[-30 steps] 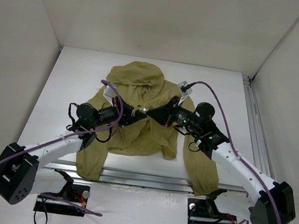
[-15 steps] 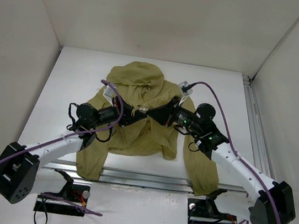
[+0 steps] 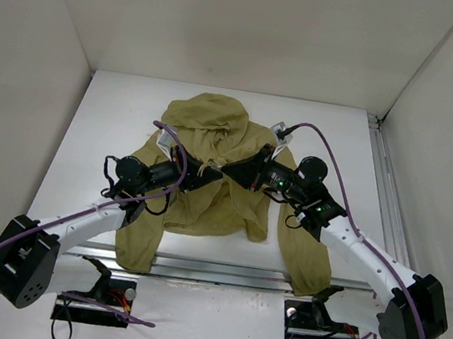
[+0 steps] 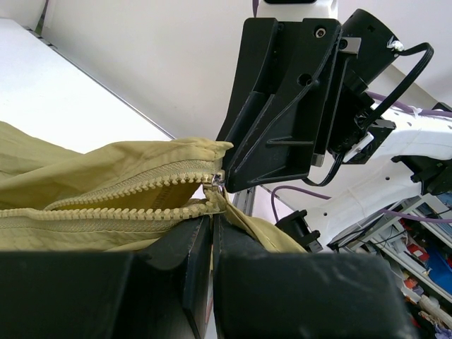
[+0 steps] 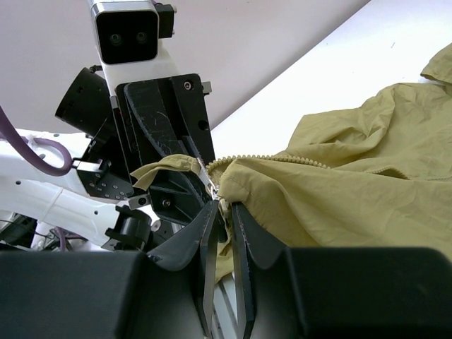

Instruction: Zip up the jacket

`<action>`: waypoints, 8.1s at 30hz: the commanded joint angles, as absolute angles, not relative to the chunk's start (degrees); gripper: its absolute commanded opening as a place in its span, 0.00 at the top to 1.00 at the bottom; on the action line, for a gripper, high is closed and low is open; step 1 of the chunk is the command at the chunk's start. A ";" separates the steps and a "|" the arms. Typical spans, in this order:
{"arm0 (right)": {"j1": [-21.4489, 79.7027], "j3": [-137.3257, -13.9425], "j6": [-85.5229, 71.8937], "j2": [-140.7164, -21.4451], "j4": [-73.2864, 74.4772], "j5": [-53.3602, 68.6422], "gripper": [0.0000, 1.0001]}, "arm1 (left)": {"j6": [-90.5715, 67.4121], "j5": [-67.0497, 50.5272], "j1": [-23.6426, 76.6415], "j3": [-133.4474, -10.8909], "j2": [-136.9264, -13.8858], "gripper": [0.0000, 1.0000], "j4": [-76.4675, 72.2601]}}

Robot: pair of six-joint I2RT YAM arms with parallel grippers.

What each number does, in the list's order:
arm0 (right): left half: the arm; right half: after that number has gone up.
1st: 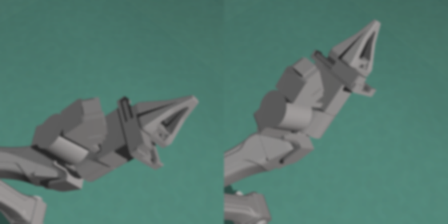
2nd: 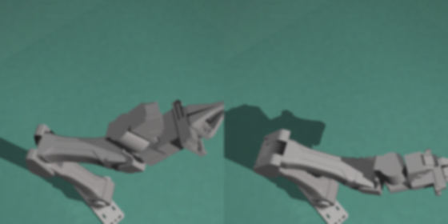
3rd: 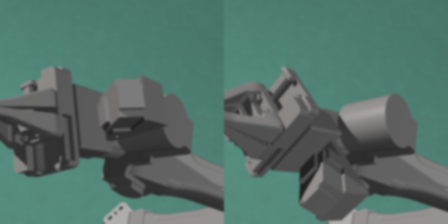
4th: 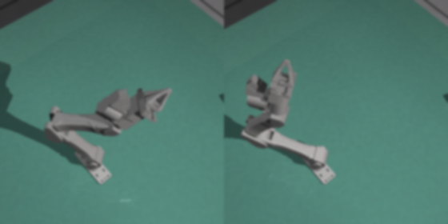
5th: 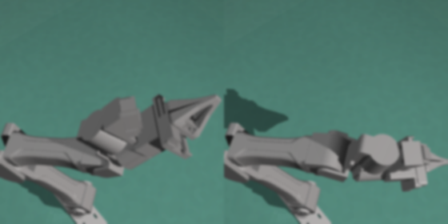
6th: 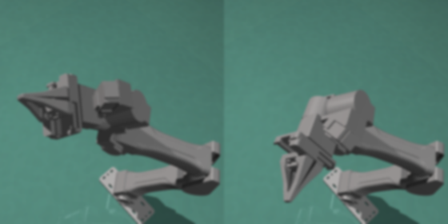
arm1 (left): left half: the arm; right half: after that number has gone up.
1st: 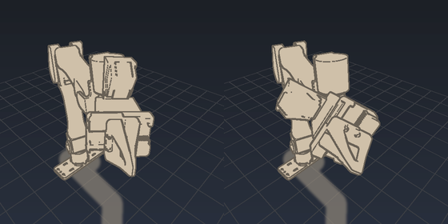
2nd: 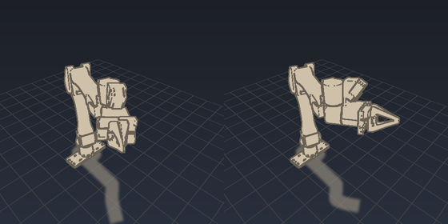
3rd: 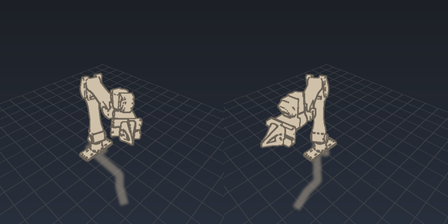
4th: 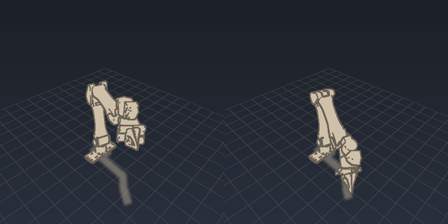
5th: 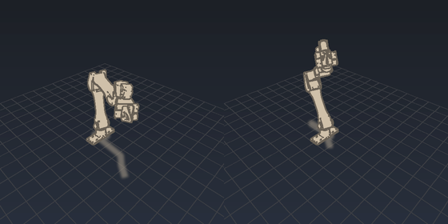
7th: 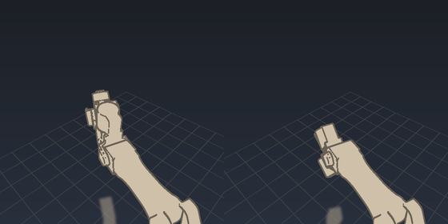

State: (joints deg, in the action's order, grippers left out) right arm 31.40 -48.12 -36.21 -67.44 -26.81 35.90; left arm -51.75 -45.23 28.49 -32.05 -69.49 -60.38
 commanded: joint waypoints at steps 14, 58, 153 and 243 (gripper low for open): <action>31.38 -46.76 -36.65 -66.01 -33.49 37.70 0.88 | -52.47 -45.97 28.30 -35.68 -68.64 1.00 -65.92; 30.24 -50.01 -30.67 -61.79 -21.45 34.01 1.00 | -28.57 -32.97 31.10 -49.03 -53.43 0.37 -11.27; 28.56 -63.28 -24.35 -59.15 -1.50 37.18 1.00 | -22.77 -24.44 34.45 -51.68 -66.80 1.00 -12.66; 23.73 -81.65 -6.06 -61.35 15.47 7.82 1.00 | -21.09 8.44 30.23 -56.07 -59.06 1.00 3.96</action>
